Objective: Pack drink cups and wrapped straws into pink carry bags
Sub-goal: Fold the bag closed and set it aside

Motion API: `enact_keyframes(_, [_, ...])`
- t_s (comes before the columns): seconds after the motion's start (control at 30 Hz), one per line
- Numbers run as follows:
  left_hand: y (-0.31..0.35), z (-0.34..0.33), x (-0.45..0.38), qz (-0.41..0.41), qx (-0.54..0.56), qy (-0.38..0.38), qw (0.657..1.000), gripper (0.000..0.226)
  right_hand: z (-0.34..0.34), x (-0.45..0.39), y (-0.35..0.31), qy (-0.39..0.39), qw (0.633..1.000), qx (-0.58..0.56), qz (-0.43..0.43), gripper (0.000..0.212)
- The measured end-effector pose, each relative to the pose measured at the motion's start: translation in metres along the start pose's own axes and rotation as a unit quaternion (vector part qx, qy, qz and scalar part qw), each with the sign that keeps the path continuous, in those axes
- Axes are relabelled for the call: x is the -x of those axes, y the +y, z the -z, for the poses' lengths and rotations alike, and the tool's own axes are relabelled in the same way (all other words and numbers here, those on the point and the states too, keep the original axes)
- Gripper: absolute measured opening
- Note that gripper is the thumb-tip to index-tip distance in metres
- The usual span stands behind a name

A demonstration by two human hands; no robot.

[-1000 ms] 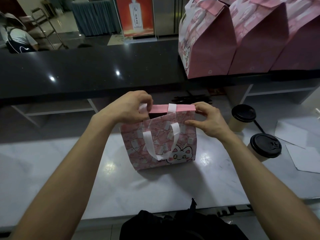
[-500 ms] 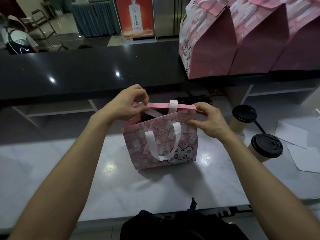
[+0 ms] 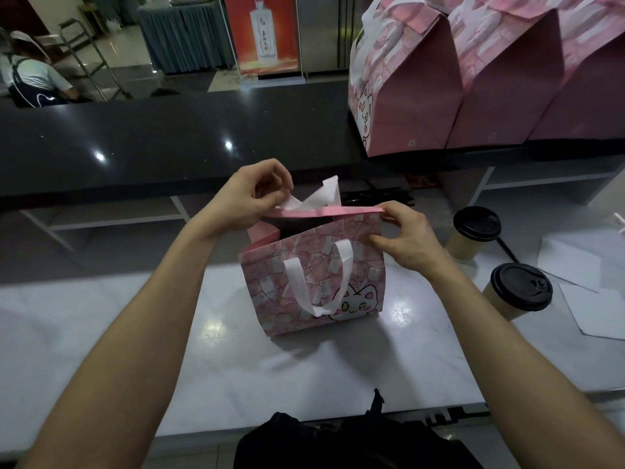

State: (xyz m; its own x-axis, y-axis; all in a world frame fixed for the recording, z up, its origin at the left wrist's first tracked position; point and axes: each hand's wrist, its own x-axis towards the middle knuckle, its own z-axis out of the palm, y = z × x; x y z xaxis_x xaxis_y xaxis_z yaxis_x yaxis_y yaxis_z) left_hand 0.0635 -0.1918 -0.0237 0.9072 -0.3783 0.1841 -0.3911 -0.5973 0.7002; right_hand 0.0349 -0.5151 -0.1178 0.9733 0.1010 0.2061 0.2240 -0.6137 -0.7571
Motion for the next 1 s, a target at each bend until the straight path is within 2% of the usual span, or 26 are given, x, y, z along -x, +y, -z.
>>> enact_keyframes(0.1, [-0.001, 0.007, 0.000, 0.020, 0.094, -0.047, 0.994, 0.014, -0.001, 0.000, 0.000, 0.006, 1.000, 0.007, -0.001, 0.046])
enact_keyframes(0.17, [-0.003, 0.013, 0.002, 0.010, 0.103, -0.077, 0.992, 0.026, -0.001, 0.000, 0.000, 0.008, 1.000, 0.011, -0.006, 0.045])
enact_keyframes(0.23, [-0.014, 0.020, 0.011, -0.005, 0.080, -0.086, 0.993, 0.060, -0.001, 0.000, 0.001, 0.006, 1.000, 0.008, -0.006, 0.045])
enact_keyframes(0.3, [-0.031, 0.024, 0.027, 0.022, 0.058, -0.086, 0.994, 0.110, -0.002, -0.001, 0.002, 0.007, 1.000, 0.006, -0.002, 0.044])
enact_keyframes(0.33, [-0.042, 0.023, 0.038, 0.051, 0.053, -0.090, 0.993, 0.125, -0.002, 0.000, 0.002, 0.008, 1.000, 0.007, -0.001, 0.043])
enact_keyframes(0.37, [-0.051, 0.019, 0.048, 0.076, 0.050, -0.096, 0.991, 0.132, -0.002, 0.000, 0.003, 0.010, 1.000, 0.008, -0.002, 0.043])
enact_keyframes(0.43, [-0.067, 0.005, 0.062, 0.112, 0.056, -0.086, 0.988, 0.120, -0.004, 0.000, 0.005, 0.014, 1.000, -0.007, -0.007, 0.048])
enact_keyframes(0.53, [-0.079, -0.014, 0.065, 0.109, 0.070, 0.018, 0.991, 0.065, -0.005, 0.002, 0.006, 0.016, 0.999, -0.046, -0.013, 0.073])
enact_keyframes(0.6, [-0.085, -0.024, 0.063, 0.086, 0.066, 0.081, 0.991, 0.041, -0.003, 0.003, 0.007, 0.013, 0.999, -0.038, 0.002, 0.086])
enact_keyframes(0.67, [-0.088, -0.036, 0.062, 0.072, 0.079, 0.131, 0.986, 0.035, -0.003, 0.004, 0.007, 0.012, 1.000, -0.011, 0.012, 0.082])
enact_keyframes(0.8, [-0.090, -0.049, 0.061, 0.042, 0.065, 0.190, 0.979, 0.037, -0.007, 0.008, 0.005, 0.024, 0.998, 0.028, 0.048, 0.069])
enact_keyframes(0.93, [-0.088, -0.042, 0.060, 0.018, -0.004, 0.179, 0.984, 0.019, -0.011, 0.011, 0.007, 0.032, 0.991, 0.102, 0.087, 0.053])
enact_keyframes(1.0, [-0.087, -0.035, 0.061, 0.027, -0.024, 0.156, 0.987, 0.027, -0.011, 0.011, 0.007, 0.027, 0.985, 0.126, 0.110, 0.043])
